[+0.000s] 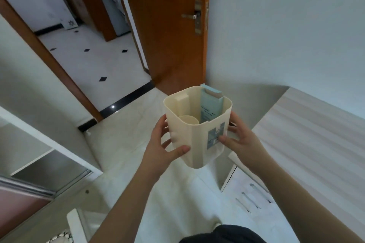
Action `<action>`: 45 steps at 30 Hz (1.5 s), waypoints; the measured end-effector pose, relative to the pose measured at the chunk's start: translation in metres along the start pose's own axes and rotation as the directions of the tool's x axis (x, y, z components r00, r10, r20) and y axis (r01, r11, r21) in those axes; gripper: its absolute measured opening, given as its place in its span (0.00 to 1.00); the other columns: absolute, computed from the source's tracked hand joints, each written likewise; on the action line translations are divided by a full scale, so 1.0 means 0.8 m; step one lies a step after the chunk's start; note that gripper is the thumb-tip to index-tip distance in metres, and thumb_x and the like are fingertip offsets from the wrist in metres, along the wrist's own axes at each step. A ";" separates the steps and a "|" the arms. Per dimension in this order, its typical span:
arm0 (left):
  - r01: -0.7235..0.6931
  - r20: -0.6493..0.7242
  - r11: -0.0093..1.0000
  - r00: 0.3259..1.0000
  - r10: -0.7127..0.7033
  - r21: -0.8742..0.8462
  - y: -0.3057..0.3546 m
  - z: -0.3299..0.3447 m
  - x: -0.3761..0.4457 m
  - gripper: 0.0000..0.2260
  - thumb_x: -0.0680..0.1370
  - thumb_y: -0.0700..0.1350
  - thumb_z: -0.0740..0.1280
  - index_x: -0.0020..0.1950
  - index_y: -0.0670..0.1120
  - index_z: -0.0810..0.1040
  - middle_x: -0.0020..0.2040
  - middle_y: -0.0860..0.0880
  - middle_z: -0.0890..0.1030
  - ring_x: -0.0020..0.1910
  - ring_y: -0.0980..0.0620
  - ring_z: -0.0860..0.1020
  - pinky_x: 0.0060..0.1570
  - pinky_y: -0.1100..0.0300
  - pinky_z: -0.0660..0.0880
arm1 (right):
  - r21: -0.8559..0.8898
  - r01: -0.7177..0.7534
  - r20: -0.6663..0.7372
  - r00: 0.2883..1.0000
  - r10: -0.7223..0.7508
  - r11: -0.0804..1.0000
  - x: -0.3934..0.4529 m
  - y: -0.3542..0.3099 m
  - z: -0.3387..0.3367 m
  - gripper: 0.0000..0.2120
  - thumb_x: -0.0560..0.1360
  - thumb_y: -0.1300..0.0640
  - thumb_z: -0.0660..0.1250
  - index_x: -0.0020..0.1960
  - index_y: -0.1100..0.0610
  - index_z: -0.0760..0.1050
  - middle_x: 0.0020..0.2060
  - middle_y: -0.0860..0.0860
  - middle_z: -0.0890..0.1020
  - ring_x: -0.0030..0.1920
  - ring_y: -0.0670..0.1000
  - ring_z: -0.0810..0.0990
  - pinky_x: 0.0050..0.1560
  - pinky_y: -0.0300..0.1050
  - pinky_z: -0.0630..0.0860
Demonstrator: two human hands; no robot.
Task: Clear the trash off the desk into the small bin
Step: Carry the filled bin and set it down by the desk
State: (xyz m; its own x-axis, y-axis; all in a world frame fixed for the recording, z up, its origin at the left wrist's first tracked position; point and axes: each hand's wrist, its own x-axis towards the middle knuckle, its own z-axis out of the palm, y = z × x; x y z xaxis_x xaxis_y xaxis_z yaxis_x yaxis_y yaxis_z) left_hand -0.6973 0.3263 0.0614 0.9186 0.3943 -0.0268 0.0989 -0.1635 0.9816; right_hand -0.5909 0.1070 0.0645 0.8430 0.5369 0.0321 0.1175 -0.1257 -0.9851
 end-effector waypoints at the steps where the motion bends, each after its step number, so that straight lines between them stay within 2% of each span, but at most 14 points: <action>1: 0.008 -0.002 1.000 1.000 -0.008 0.003 0.004 -0.001 0.013 0.41 0.60 0.57 0.80 0.68 0.69 0.63 0.65 0.62 0.73 0.62 0.62 0.75 0.55 0.63 0.78 | 0.005 0.001 0.002 1.000 -0.001 1.000 0.014 -0.001 -0.002 0.33 0.73 0.56 0.72 0.73 0.42 0.61 0.65 0.44 0.74 0.61 0.48 0.75 0.57 0.45 0.75; 6: 0.033 -0.009 0.999 0.999 -0.033 0.037 0.017 -0.017 0.077 0.39 0.62 0.57 0.80 0.68 0.68 0.64 0.63 0.62 0.75 0.62 0.60 0.75 0.58 0.57 0.77 | 0.029 -0.035 0.016 0.999 0.035 0.999 0.080 -0.011 -0.001 0.33 0.72 0.55 0.72 0.72 0.40 0.62 0.61 0.39 0.76 0.57 0.40 0.76 0.54 0.42 0.76; 11: 0.063 0.008 0.998 0.998 -0.063 0.018 0.016 -0.039 0.143 0.41 0.60 0.60 0.80 0.70 0.65 0.66 0.64 0.61 0.76 0.63 0.56 0.76 0.58 0.50 0.78 | 0.075 -0.069 0.020 0.998 0.067 0.995 0.143 -0.013 0.010 0.33 0.69 0.47 0.72 0.70 0.35 0.63 0.59 0.40 0.77 0.59 0.46 0.76 0.60 0.53 0.77; 14: 0.061 0.022 0.998 0.998 -0.061 0.005 0.006 -0.058 0.183 0.40 0.62 0.58 0.80 0.70 0.65 0.66 0.63 0.61 0.76 0.62 0.58 0.76 0.58 0.52 0.78 | 0.052 -0.067 0.021 0.998 0.066 0.996 0.182 -0.015 0.022 0.32 0.67 0.44 0.71 0.69 0.34 0.63 0.59 0.41 0.76 0.60 0.47 0.76 0.61 0.57 0.76; 19: 0.061 0.050 0.998 0.997 -0.060 -0.021 -0.008 -0.098 0.259 0.37 0.64 0.56 0.80 0.67 0.69 0.65 0.63 0.65 0.75 0.61 0.58 0.76 0.52 0.61 0.78 | 0.029 -0.041 0.008 0.999 0.041 0.999 0.255 -0.017 0.057 0.31 0.69 0.43 0.69 0.70 0.36 0.63 0.59 0.38 0.78 0.61 0.50 0.76 0.60 0.57 0.77; 24: 0.050 0.092 0.999 0.995 -0.047 -0.022 -0.007 -0.148 0.334 0.39 0.63 0.57 0.80 0.69 0.65 0.65 0.64 0.61 0.75 0.61 0.57 0.76 0.54 0.57 0.78 | 0.018 -0.023 -0.049 0.999 0.024 1.000 0.324 -0.027 0.094 0.29 0.73 0.52 0.70 0.70 0.36 0.64 0.59 0.38 0.78 0.59 0.50 0.77 0.57 0.51 0.78; 26: 0.051 0.129 0.998 0.991 -0.047 -0.023 -0.004 -0.160 0.363 0.37 0.64 0.56 0.79 0.68 0.66 0.65 0.63 0.62 0.75 0.61 0.57 0.76 0.49 0.63 0.78 | 0.022 -0.013 -0.080 0.997 0.015 1.000 0.343 -0.031 0.103 0.29 0.71 0.51 0.69 0.68 0.35 0.65 0.58 0.36 0.78 0.58 0.49 0.77 0.53 0.45 0.78; 29: 0.039 0.208 0.999 0.978 -0.031 -0.035 -0.003 -0.164 0.405 0.35 0.65 0.54 0.79 0.66 0.67 0.66 0.62 0.63 0.76 0.59 0.59 0.77 0.44 0.68 0.78 | 0.037 0.004 -0.137 0.991 0.001 0.999 0.364 -0.031 0.105 0.27 0.74 0.59 0.68 0.67 0.38 0.66 0.56 0.34 0.79 0.54 0.43 0.79 0.49 0.38 0.78; 31: 0.040 0.267 0.998 0.963 -0.028 -0.038 -0.002 -0.156 0.427 0.35 0.65 0.54 0.79 0.67 0.67 0.66 0.61 0.64 0.76 0.59 0.60 0.77 0.45 0.66 0.78 | 0.045 -0.018 -0.184 0.983 0.026 0.999 0.370 -0.027 0.098 0.28 0.76 0.63 0.67 0.66 0.37 0.66 0.56 0.34 0.79 0.54 0.42 0.80 0.50 0.41 0.78; 35: 0.041 0.368 0.998 0.930 -0.019 -0.053 -0.006 -0.117 0.471 0.37 0.65 0.54 0.80 0.70 0.64 0.66 0.62 0.64 0.77 0.60 0.60 0.77 0.49 0.62 0.79 | 0.034 -0.060 -0.285 0.956 0.067 0.998 0.381 -0.018 0.064 0.28 0.75 0.61 0.68 0.66 0.36 0.67 0.59 0.39 0.79 0.57 0.48 0.79 0.59 0.55 0.77; 38: 0.035 0.430 0.998 0.903 -0.011 -0.047 -0.007 -0.073 0.502 0.39 0.64 0.53 0.81 0.71 0.62 0.66 0.63 0.62 0.77 0.60 0.60 0.77 0.49 0.62 0.79 | 0.047 -0.076 -0.357 0.930 0.088 0.996 0.386 -0.010 0.026 0.27 0.73 0.56 0.69 0.67 0.36 0.68 0.60 0.42 0.79 0.58 0.50 0.79 0.61 0.57 0.75; 41: 0.021 0.498 0.999 0.867 0.000 -0.038 0.002 -0.020 0.534 0.40 0.63 0.50 0.81 0.71 0.59 0.66 0.62 0.62 0.77 0.56 0.65 0.78 0.45 0.67 0.78 | 0.047 -0.086 -0.419 0.903 0.098 0.995 0.391 0.008 -0.020 0.28 0.74 0.57 0.69 0.69 0.40 0.67 0.63 0.44 0.78 0.59 0.51 0.78 0.62 0.56 0.74; 43: 0.033 0.541 0.999 0.841 -0.008 -0.038 0.007 0.017 0.554 0.41 0.64 0.46 0.82 0.72 0.57 0.65 0.63 0.59 0.77 0.57 0.61 0.79 0.47 0.63 0.79 | 0.063 -0.098 -0.456 0.883 0.116 0.993 0.395 0.024 -0.052 0.27 0.74 0.57 0.69 0.70 0.41 0.67 0.63 0.45 0.78 0.60 0.52 0.78 0.63 0.58 0.74; 45: 0.028 0.561 0.999 0.828 -0.006 -0.030 0.012 0.052 0.576 0.44 0.60 0.48 0.83 0.72 0.57 0.66 0.65 0.52 0.77 0.61 0.53 0.78 0.54 0.54 0.80 | 0.078 -0.098 -0.490 0.863 0.124 0.992 0.402 0.035 -0.082 0.26 0.75 0.58 0.68 0.70 0.42 0.67 0.63 0.45 0.78 0.61 0.54 0.77 0.63 0.60 0.74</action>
State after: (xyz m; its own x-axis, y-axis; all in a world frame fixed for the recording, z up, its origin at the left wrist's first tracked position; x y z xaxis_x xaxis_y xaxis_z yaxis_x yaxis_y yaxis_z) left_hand -0.2569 0.4689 0.0509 0.9745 -0.1798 -0.1344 0.1129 -0.1251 0.9857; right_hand -0.2824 0.2214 0.0583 0.9992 0.0387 -0.0111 -0.0067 -0.1127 -0.9936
